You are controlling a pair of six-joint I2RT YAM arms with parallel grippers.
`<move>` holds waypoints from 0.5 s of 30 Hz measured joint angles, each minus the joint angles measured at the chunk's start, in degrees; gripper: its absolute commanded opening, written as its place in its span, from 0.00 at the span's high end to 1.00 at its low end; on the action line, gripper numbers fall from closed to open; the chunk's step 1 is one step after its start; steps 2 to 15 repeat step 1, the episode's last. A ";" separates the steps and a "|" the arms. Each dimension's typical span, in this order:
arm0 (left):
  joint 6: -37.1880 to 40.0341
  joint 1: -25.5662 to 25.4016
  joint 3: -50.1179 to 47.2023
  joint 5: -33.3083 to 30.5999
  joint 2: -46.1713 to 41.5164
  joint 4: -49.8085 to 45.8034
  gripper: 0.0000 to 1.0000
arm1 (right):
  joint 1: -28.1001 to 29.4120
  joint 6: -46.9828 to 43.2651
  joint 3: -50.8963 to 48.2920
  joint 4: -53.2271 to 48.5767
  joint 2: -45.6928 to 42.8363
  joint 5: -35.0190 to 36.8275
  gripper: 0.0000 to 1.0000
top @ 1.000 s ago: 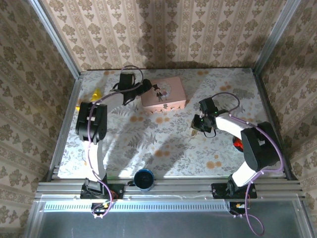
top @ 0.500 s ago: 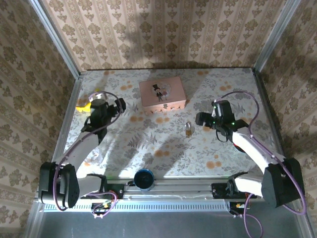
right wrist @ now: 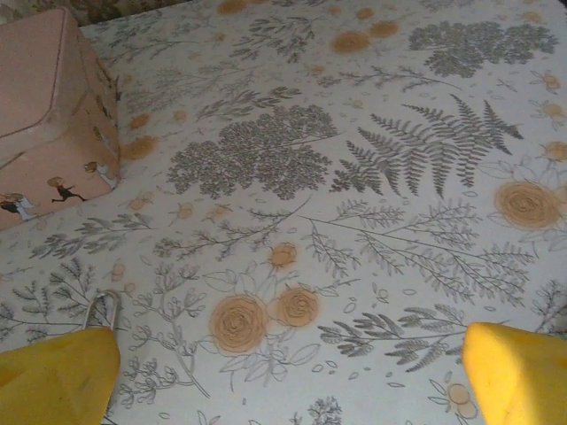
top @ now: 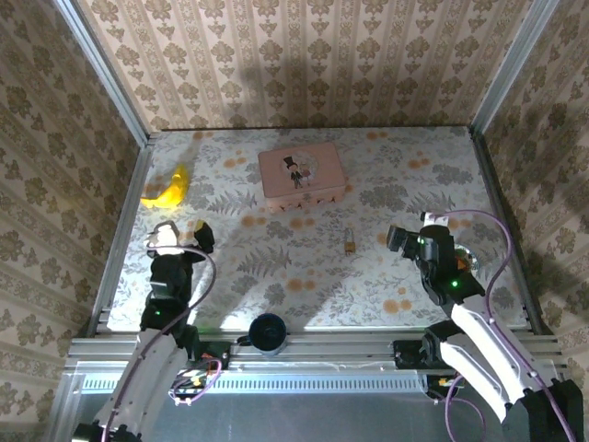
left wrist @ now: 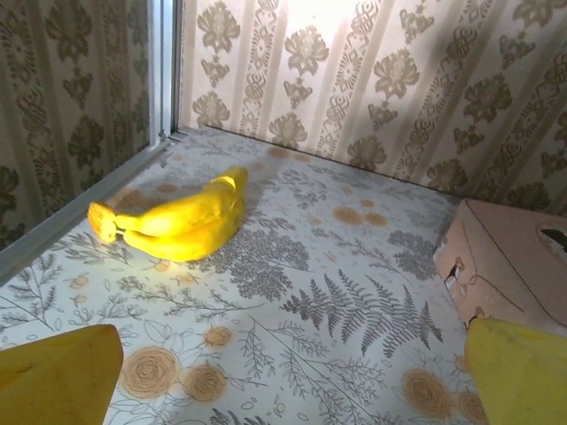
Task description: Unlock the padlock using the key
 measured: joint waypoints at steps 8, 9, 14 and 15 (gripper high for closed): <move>0.00 0.00 -0.07 -0.24 -1.16 -0.74 0.00 | 0.00 -0.02 -0.09 0.00 -0.46 0.48 0.00; 0.00 0.00 -0.07 -0.24 -1.16 -0.74 0.00 | 0.00 -0.02 -0.09 0.00 -0.46 0.48 0.00; 0.00 0.00 -0.07 -0.24 -1.16 -0.74 0.00 | 0.00 -0.02 -0.09 0.00 -0.46 0.48 0.00; 0.00 0.00 -0.07 -0.24 -1.16 -0.74 0.00 | 0.00 -0.02 -0.09 0.00 -0.46 0.48 0.00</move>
